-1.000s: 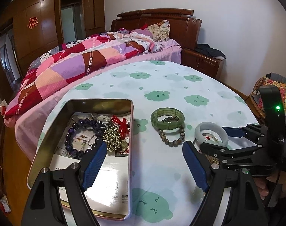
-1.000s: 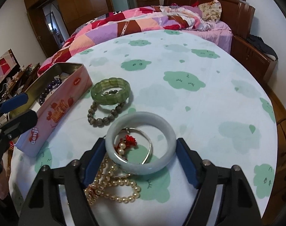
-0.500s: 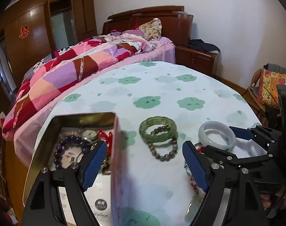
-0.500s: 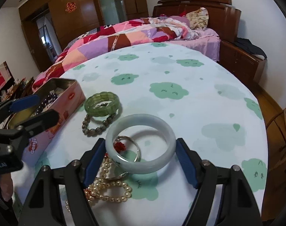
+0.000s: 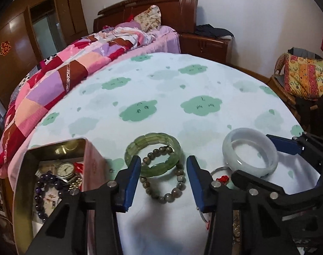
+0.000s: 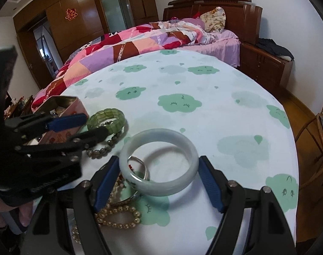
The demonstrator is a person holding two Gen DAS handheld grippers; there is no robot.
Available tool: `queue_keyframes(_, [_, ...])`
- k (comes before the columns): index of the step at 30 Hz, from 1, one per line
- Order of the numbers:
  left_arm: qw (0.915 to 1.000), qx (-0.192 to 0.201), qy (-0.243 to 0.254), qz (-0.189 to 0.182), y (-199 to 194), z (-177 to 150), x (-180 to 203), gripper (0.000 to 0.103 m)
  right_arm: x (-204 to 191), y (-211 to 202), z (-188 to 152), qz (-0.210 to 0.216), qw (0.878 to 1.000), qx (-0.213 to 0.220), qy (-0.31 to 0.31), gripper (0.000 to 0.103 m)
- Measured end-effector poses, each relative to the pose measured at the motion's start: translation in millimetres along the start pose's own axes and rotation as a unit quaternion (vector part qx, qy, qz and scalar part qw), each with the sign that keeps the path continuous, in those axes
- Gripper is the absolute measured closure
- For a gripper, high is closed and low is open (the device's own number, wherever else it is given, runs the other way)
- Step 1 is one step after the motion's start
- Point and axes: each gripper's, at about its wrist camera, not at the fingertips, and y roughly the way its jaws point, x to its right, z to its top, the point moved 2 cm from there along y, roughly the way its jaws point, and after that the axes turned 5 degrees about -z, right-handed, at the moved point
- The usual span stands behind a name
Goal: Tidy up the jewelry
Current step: 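Close the right gripper on the white jade bangle while the left gripper grasps the green bangle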
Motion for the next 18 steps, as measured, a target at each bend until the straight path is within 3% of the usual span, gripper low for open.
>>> queue_keyframes(2, [1.0000, -0.001, 0.003, 0.003, 2, 0, 0, 0.058, 1, 0, 0, 0.000, 1.000, 0.000, -0.001, 0.026])
queue_keyframes(3, [1.0000, -0.001, 0.006, 0.006, 3, 1, 1, 0.065, 0, 0, 0, -0.001, 1.000, 0.000, -0.002, 0.026])
queue_keyframes(4, [0.9999, -0.001, 0.011, 0.006, 2, 1, 2, 0.074, 1, 0, 0, -0.001, 1.000, 0.001, -0.002, 0.026])
queue_keyframes(5, [0.9999, -0.003, 0.015, 0.005, 2, 2, 4, 0.098, 0, 0, 0, -0.001, 1.000, 0.000, -0.003, 0.026])
queue_keyframes(6, [0.9998, -0.005, 0.017, 0.004, 2, 2, 6, 0.103, 1, 0, 0, -0.001, 1.000, 0.000, -0.003, 0.026])
queue_keyframes(14, [0.9995, 0.018, -0.003, -0.025, -16, 0, 7, 0.103, 0, -1, -1, -0.001, 1.000, 0.001, -0.002, 0.026])
queue_keyframes(18, [0.9986, 0.048, 0.002, -0.024, -29, 4, 6, 0.103, 0, -2, 0, -0.001, 1.000, 0.002, 0.000, 0.026])
